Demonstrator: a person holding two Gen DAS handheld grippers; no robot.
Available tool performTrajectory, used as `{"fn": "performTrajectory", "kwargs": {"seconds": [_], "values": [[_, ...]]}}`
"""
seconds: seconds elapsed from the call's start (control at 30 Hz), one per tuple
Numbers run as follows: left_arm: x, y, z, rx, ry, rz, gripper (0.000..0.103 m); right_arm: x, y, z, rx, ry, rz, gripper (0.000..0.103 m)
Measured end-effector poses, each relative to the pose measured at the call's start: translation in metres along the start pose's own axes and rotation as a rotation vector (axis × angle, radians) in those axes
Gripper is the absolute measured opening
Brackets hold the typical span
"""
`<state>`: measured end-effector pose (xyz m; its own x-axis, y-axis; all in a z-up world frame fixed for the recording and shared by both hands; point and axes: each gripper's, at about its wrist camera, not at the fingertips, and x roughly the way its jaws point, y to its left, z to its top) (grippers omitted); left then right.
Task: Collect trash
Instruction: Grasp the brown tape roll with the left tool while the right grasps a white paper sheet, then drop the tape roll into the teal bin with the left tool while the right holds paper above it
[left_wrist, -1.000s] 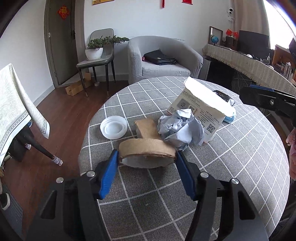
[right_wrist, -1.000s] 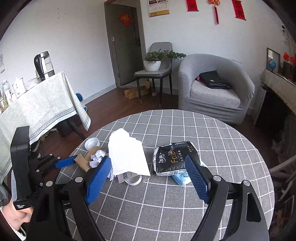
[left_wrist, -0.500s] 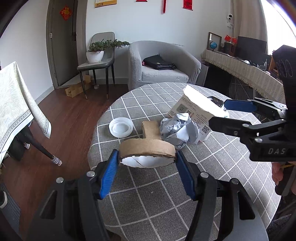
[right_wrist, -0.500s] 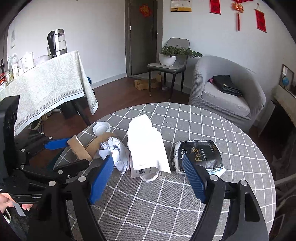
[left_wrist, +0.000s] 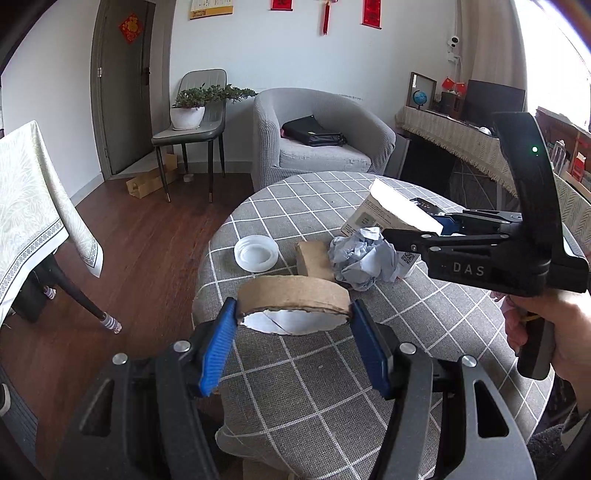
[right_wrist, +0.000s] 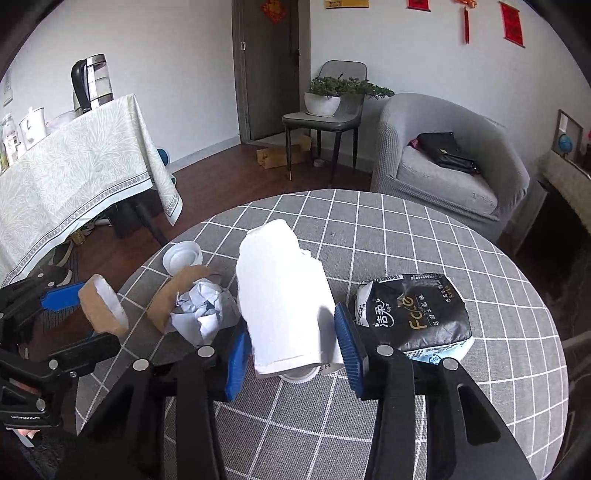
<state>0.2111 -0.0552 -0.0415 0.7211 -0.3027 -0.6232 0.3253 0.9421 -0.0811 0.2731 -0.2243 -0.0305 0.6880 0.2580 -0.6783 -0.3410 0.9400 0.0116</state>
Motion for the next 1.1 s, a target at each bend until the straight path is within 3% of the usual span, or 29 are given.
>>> {"fn": "performTrajectory", "kwargs": {"seconds": [0.33, 0.53, 0.6, 0.9, 1.1], "values": [[-0.018, 0.03, -0.001, -0.042, -0.03, -0.005, 0.065, 0.001, -0.001, 0.012, 0.075, -0.054, -0.024, 0.019], [-0.029, 0.049, -0.004, -0.066, -0.042, 0.017, 0.065, -0.004, -0.003, 0.015, 0.091, -0.093, -0.05, 0.018], [-0.032, 0.057, -0.005, -0.076, -0.047, 0.027, 0.065, -0.009, -0.004, 0.017, 0.104, -0.12, -0.061, 0.002], [-0.043, 0.088, -0.013, -0.128, -0.052, 0.07, 0.065, -0.019, -0.002, 0.029, 0.099, -0.185, -0.1, 0.001], [-0.045, 0.112, -0.023, -0.144, -0.027, 0.115, 0.065, -0.032, 0.015, 0.045, 0.088, -0.253, -0.057, 0.001]]}}
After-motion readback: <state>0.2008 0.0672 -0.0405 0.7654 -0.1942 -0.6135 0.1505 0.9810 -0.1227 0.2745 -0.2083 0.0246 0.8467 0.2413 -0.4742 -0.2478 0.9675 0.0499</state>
